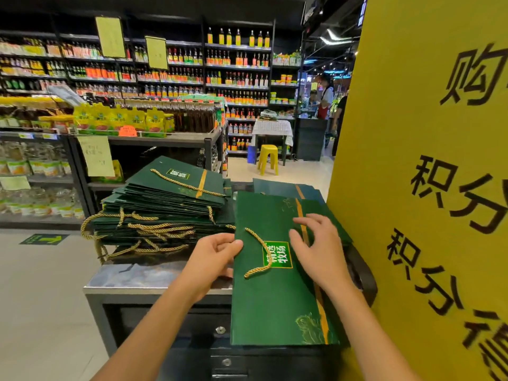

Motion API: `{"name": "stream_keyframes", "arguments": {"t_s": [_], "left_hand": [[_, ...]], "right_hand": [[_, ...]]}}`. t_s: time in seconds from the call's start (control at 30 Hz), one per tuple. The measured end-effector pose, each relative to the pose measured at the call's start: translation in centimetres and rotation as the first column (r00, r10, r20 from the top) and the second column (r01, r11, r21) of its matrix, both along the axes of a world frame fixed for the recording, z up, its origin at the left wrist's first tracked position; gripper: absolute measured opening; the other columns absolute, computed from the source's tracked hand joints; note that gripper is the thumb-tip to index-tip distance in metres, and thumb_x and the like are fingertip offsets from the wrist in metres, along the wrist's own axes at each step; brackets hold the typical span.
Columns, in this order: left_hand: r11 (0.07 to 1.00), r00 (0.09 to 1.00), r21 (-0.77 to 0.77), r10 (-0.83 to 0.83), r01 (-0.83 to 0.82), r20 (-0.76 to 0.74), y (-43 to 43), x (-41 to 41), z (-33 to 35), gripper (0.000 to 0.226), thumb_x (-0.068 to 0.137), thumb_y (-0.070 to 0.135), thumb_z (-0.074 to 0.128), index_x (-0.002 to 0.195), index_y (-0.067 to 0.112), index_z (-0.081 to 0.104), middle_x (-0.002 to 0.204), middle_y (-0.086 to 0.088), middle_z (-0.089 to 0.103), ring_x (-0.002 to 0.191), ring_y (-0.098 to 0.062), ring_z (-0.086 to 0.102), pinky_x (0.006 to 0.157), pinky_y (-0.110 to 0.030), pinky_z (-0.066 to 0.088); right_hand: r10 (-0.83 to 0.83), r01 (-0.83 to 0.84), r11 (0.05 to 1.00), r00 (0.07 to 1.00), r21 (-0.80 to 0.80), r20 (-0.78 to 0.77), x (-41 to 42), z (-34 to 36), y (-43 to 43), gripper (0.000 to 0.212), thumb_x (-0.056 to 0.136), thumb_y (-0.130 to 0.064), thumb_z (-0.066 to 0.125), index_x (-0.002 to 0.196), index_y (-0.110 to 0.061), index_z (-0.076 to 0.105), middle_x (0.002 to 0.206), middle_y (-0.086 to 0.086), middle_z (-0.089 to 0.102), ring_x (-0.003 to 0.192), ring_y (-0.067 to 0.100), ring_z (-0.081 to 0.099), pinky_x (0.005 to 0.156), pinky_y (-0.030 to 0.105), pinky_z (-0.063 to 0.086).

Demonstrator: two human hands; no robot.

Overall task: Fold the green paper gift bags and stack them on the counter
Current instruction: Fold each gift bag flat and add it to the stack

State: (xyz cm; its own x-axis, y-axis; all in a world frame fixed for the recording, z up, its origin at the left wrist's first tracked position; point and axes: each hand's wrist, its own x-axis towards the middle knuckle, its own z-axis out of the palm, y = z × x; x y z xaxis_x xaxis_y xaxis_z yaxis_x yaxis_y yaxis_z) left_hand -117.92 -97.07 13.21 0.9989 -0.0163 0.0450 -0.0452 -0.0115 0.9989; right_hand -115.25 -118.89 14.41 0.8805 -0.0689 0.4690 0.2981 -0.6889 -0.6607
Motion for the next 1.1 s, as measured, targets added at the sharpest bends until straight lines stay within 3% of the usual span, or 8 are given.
{"name": "stream_keyframes", "arguments": {"t_s": [0.13,0.23,0.37,0.53,0.7,0.83,0.97,1.1], "left_hand": [[0.999,1.0,0.023,-0.026,0.026,0.01,0.2,0.2,-0.3,0.017,0.102,0.01,0.057,0.113,0.006,0.07,0.097,-0.013,0.078,0.08,-0.021,0.074,0.06,-0.03,0.06],[0.999,0.999,0.025,-0.034,0.034,0.014,0.5,0.2,-0.6,0.017,0.102,0.01,0.057,0.113,0.005,0.07,0.096,-0.014,0.078,0.081,-0.024,0.074,0.062,-0.034,0.062],[0.998,0.999,0.048,-0.04,0.039,0.017,0.7,0.1,-0.6,0.019,0.103,0.011,0.056,0.113,0.003,0.07,0.092,-0.011,0.078,0.073,-0.019,0.074,0.056,-0.028,0.06],[0.999,0.999,0.013,-0.043,0.043,0.014,0.9,0.5,-0.8,0.021,0.103,0.013,0.057,0.114,0.002,0.07,0.096,-0.014,0.078,0.075,-0.021,0.073,0.059,-0.03,0.061],[0.999,0.999,-0.003,-0.049,0.049,0.011,1.0,0.6,-1.0,0.019,0.103,0.012,0.056,0.11,0.003,0.071,0.096,-0.015,0.078,0.074,-0.022,0.073,0.056,-0.029,0.059],[0.999,0.999,-0.007,-0.044,0.045,0.016,1.2,0.8,-1.3,0.02,0.103,0.011,0.057,0.114,0.001,0.069,0.101,-0.018,0.077,0.086,-0.032,0.073,0.069,-0.041,0.064],[0.999,0.999,-0.021,-0.036,0.036,0.013,1.3,0.9,-1.4,0.02,0.102,0.01,0.057,0.114,0.0,0.069,0.101,-0.022,0.076,0.083,-0.031,0.071,0.065,-0.038,0.064],[0.999,0.999,-0.027,-0.035,0.035,0.007,1.2,1.0,-1.3,0.019,0.102,0.01,0.058,0.112,0.0,0.07,0.098,-0.019,0.076,0.074,-0.023,0.071,0.061,-0.032,0.062]], "right_hand": [[0.224,-0.223,0.971,0.974,-0.087,0.012,0.3,-0.3,3.3,0.038,0.084,-0.055,0.073,0.114,-0.032,0.073,0.121,-0.014,0.059,0.117,0.005,0.049,0.103,0.029,0.038],[0.204,-0.197,0.971,0.978,-0.138,0.041,1.2,-1.1,4.8,0.022,0.085,-0.048,0.076,0.101,-0.033,0.076,0.118,-0.013,0.062,0.117,0.009,0.05,0.101,0.033,0.036],[0.212,-0.214,0.977,0.974,0.018,0.077,1.7,-2.2,5.0,0.001,0.089,-0.035,0.075,0.088,-0.035,0.075,0.107,-0.018,0.067,0.111,0.008,0.056,0.102,0.04,0.043],[0.218,-0.222,0.937,0.975,0.271,0.044,1.5,-1.9,4.7,0.009,0.095,-0.025,0.066,0.087,-0.03,0.068,0.091,-0.015,0.069,0.091,-0.002,0.06,0.08,0.014,0.044],[0.237,-0.219,0.875,0.971,0.431,0.013,1.6,-1.6,4.1,0.008,0.096,-0.024,0.066,0.09,-0.021,0.069,0.083,-0.007,0.068,0.076,0.001,0.06,0.07,0.014,0.044],[0.338,-0.328,0.872,0.94,0.362,0.038,0.9,-1.0,3.3,0.018,0.092,-0.024,0.072,0.109,-0.032,0.07,0.111,-0.014,0.069,0.107,-0.002,0.062,0.094,0.022,0.047],[0.563,-0.559,0.826,0.816,0.068,-0.13,-0.5,-0.5,1.6,0.037,0.074,-0.044,0.087,0.109,-0.047,0.074,0.15,-0.025,0.042,0.144,-0.003,0.03,0.116,0.027,0.025],[0.616,-0.64,0.766,0.759,-0.063,-0.21,-0.6,-1.0,1.5,0.037,0.067,-0.054,0.086,0.102,-0.046,0.078,0.159,-0.028,0.029,0.151,-0.005,0.008,0.121,0.036,0.012]]}}
